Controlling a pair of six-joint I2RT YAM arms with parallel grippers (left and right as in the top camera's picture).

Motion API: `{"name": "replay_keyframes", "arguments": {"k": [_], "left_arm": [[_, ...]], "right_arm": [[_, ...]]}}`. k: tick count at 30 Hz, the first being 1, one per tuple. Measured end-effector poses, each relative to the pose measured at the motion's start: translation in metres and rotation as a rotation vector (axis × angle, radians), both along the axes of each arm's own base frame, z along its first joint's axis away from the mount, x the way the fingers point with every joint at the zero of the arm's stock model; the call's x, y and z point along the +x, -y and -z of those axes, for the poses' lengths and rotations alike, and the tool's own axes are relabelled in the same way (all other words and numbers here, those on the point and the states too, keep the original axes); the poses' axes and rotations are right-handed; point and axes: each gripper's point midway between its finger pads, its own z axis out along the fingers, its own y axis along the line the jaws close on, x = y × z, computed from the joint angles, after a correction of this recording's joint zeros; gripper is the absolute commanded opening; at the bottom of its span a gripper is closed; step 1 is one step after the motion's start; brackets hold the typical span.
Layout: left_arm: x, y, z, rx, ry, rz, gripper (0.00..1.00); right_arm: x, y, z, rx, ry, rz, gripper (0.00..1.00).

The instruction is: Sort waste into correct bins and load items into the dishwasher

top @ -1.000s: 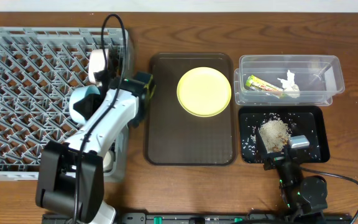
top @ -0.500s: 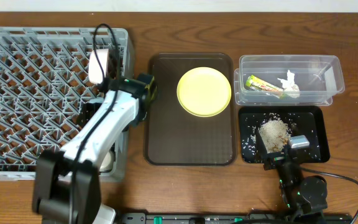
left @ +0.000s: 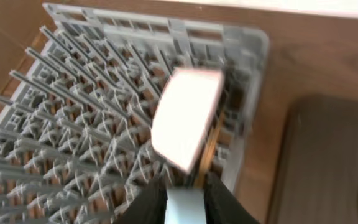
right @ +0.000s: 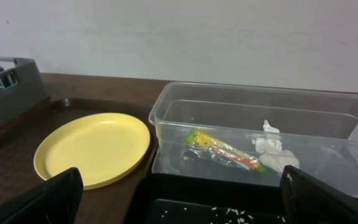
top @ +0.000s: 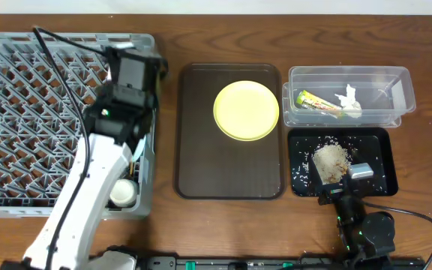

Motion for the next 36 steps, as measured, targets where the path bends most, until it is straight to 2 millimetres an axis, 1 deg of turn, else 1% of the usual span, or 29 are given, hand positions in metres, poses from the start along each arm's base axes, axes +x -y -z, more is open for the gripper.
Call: {"name": "replay_keyframes", "arguments": {"k": [3, 4, 5, 7, 8, 9, 10, 11, 15, 17, 18, 20, 23, 25, 28, 31, 33, 36], "left_arm": [[0.022, -0.018, 0.012, -0.007, 0.016, -0.045, 0.23], [0.032, -0.024, 0.018, -0.017, 0.021, -0.054, 0.26], [0.039, -0.028, 0.028, -0.026, 0.009, -0.059, 0.27], [0.048, -0.031, 0.045, -0.046, -0.023, -0.038, 0.28], [0.052, -0.029, 0.059, -0.061, -0.061, -0.010, 0.27], [0.053, -0.028, 0.067, -0.066, -0.085, 0.003, 0.28], [0.051, -0.022, 0.072, -0.081, -0.106, 0.029, 0.27], [0.047, -0.017, 0.073, -0.087, -0.127, 0.048, 0.27], [0.029, -0.012, 0.086, -0.106, -0.224, 0.077, 0.28], [0.023, -0.009, 0.092, -0.124, -0.258, 0.090, 0.48], [0.021, -0.008, 0.094, -0.135, -0.267, 0.092, 0.51], [0.021, -0.005, 0.095, -0.146, -0.275, 0.106, 0.56], [0.022, -0.003, 0.093, -0.158, -0.263, 0.116, 0.56], [0.026, -0.002, 0.087, -0.164, -0.235, 0.122, 0.56], [0.030, -0.001, 0.072, -0.170, -0.179, 0.128, 0.56], [0.030, 0.005, 0.060, -0.194, -0.142, 0.157, 0.56], [0.030, 0.011, 0.057, -0.210, -0.138, 0.195, 0.56], [0.030, 0.023, 0.057, -0.238, -0.148, 0.271, 0.56]], "right_arm": [[0.000, 0.000, 0.000, 0.000, 0.000, 0.000, 0.99], [0.000, 0.000, 0.000, 0.000, 0.000, 0.000, 0.99], [0.000, 0.000, 0.000, 0.000, 0.000, 0.000, 0.99], [0.000, 0.000, 0.000, 0.000, 0.000, 0.000, 0.99], [0.000, 0.000, 0.000, 0.000, 0.000, 0.000, 0.99], [0.000, 0.000, 0.000, 0.000, 0.000, 0.000, 0.99], [0.000, 0.000, 0.000, 0.000, 0.000, 0.000, 0.99], [0.000, 0.000, 0.000, 0.000, 0.000, 0.000, 0.99], [0.000, 0.000, 0.000, 0.000, 0.000, 0.000, 0.99], [0.000, 0.000, 0.000, 0.000, 0.000, 0.000, 0.99], [0.000, 0.000, 0.000, 0.000, 0.000, 0.000, 0.99], [0.000, 0.000, 0.000, 0.000, 0.000, 0.000, 0.99], [0.000, 0.000, 0.000, 0.000, 0.000, 0.000, 0.99], [0.000, 0.000, 0.000, 0.000, 0.000, 0.000, 0.99], [0.000, 0.000, 0.000, 0.000, 0.000, 0.000, 0.99], [0.000, 0.000, 0.000, 0.000, 0.000, 0.000, 0.99], [0.000, 0.000, 0.000, 0.000, 0.000, 0.000, 0.99], [0.000, 0.000, 0.000, 0.000, 0.000, 0.000, 0.99]]}}
